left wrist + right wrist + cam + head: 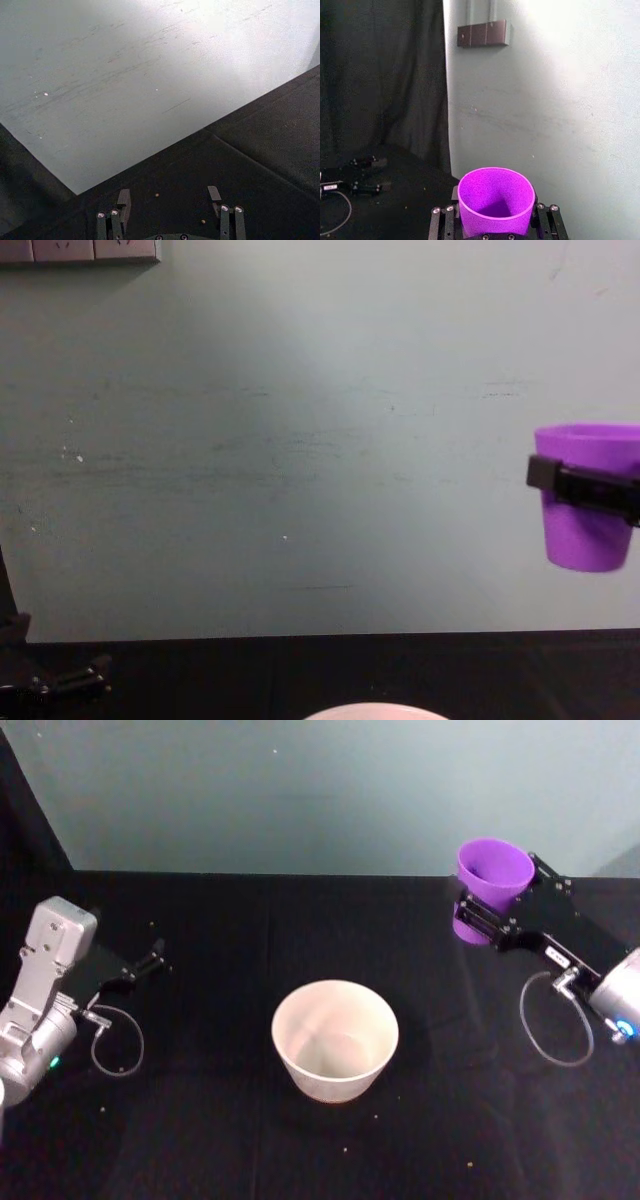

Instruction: Pick up the cup and pour the mung beans from the cup into the bowl.

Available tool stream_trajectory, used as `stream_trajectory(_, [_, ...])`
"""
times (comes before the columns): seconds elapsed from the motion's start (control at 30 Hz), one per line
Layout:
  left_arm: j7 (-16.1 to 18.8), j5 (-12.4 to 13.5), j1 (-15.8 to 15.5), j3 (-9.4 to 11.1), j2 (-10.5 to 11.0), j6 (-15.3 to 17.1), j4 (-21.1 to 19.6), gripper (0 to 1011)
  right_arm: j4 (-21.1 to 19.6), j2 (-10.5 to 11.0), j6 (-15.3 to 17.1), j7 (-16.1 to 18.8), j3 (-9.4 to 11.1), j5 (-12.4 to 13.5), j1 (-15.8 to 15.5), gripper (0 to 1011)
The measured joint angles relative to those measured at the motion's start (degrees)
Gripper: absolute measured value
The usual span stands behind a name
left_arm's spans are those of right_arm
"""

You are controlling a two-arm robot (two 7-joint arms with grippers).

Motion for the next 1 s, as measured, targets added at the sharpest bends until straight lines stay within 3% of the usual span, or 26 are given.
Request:
stream_trajectory(0.3, [0.00, 0.00, 0.00, 0.00, 0.00, 0.00, 0.00, 1000, 2.12, -1.32, 0.36, -0.59, -2.83, -3.23, 3.55, 749])
stream_trajectory(0.47, [0.00, 0.00, 0.00, 0.00, 0.00, 0.00, 0.00, 1000, 5.47, -2.25, -0.94, -1.42, -5.44, -8.26, 5.74, 750])
stream_trajectory(0.53, [0.00, 0.00, 0.00, 0.00, 0.00, 0.00, 0.00, 1000, 6.88, -2.33, -2.17, -2.04, -6.85, -11.95, 6.48, 749])
stream_trajectory(0.57, [0.00, 0.00, 0.00, 0.00, 0.00, 0.00, 0.00, 1000, 7.39, -2.15, -3.35, -2.69, -7.75, -15.15, 6.78, 750])
stream_trajectory(0.67, [0.00, 0.00, 0.00, 0.00, 0.00, 0.00, 0.00, 1000, 7.73, -1.56, -5.09, -3.96, -9.28, -20.47, 6.98, 750])
stream_trajectory(0.7, [0.00, 0.00, 0.00, 0.00, 0.00, 0.00, 0.00, 1000, 7.75, -1.05, -6.04, -4.86, -10.23, -23.99, 7.08, 750])
stream_trajectory(0.73, [0.00, 0.00, 0.00, 0.00, 0.00, 0.00, 0.00, 1000, 7.75, -1.05, -6.04, -4.86, -10.23, -23.99, 7.08, 750])
stream_trajectory(0.77, [0.00, 0.00, 0.00, 0.00, 0.00, 0.00, 0.00, 1000, 7.73, -0.52, -6.94, -5.79, -11.26, -27.96, 7.14, 750])
stream_trajectory(0.8, [0.00, 0.00, 0.00, 0.00, 0.00, 0.00, 0.00, 1000, 7.68, -0.26, -7.27, -6.23, -11.72, -29.78, 7.16, 750])
stream_trajectory(0.83, [0.00, 0.00, 0.00, 0.00, 0.00, 0.00, 0.00, 1000, 7.49, 0.26, -7.78, -7.04, -12.62, -33.24, 7.25, 750])
stream_trajectory(0.9, [0.00, 0.00, 0.00, 0.00, 0.00, 0.00, 0.00, 1000, 7.18, 0.79, -8.01, -7.91, -13.58, -36.84, 7.33, 750])
stream_trajectory(0.93, [0.00, 0.00, 0.00, 0.00, 0.00, 0.00, 0.00, 1000, 6.79, 1.32, -8.03, -8.98, -14.41, -40.61, 7.34, 750])
stream_trajectory(1.0, [0.00, 0.00, 0.00, 0.00, 0.00, 0.00, 0.00, 1000, 6.36, 1.78, -8.00, -10.01, -15.20, -44.21, 7.36, 750])
